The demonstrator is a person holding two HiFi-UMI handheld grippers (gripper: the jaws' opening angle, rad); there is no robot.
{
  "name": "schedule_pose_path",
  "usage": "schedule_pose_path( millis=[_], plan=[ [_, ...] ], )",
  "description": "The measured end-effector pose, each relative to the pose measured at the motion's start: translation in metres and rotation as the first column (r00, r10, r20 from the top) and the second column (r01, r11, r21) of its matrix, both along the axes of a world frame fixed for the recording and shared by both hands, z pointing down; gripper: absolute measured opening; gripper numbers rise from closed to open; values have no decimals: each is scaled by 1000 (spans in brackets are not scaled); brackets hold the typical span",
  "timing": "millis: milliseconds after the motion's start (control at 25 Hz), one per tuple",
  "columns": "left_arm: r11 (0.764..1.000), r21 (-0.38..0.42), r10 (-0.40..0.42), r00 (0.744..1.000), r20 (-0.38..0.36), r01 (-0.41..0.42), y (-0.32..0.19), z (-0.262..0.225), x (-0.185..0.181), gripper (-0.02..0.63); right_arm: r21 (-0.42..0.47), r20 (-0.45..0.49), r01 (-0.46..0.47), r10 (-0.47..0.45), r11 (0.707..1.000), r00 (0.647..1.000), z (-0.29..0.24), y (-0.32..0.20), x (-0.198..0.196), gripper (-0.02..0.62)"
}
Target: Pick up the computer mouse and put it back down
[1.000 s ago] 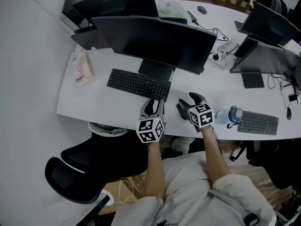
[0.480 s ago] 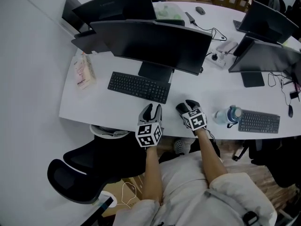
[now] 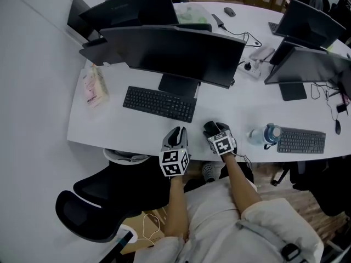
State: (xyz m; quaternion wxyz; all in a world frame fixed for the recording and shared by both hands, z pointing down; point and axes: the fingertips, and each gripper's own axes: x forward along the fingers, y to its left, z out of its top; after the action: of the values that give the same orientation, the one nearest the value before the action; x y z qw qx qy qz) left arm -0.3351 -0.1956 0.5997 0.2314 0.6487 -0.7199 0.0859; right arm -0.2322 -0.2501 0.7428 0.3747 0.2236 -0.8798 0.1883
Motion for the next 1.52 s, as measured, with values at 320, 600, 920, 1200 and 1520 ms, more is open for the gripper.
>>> schedule_pose_path(
  millis=[320, 600, 920, 1200, 1520],
  plan=[
    [999, -21, -47, 999, 10, 47, 10, 5, -16, 23, 40, -87, -44, 48, 998, 995, 33, 0, 5, 319],
    [998, 16, -52, 998, -30, 53, 6, 3, -18, 23, 74, -62, -67, 72, 995, 996, 35, 1, 7, 302],
    [998, 36, -57, 998, -38, 58, 5, 0, -19, 24, 58, -96, -24, 29, 998, 995, 34, 3, 9, 301],
    [998, 36, -42, 998, -36, 44, 3, -1, -16, 24, 56, -119, 8, -1, 998, 993, 33, 8, 12, 299],
    [999, 39, -37, 999, -31, 38, 4, -5, -15, 24, 56, -104, 17, -11, 998, 994, 27, 6, 12, 299]
  ],
)
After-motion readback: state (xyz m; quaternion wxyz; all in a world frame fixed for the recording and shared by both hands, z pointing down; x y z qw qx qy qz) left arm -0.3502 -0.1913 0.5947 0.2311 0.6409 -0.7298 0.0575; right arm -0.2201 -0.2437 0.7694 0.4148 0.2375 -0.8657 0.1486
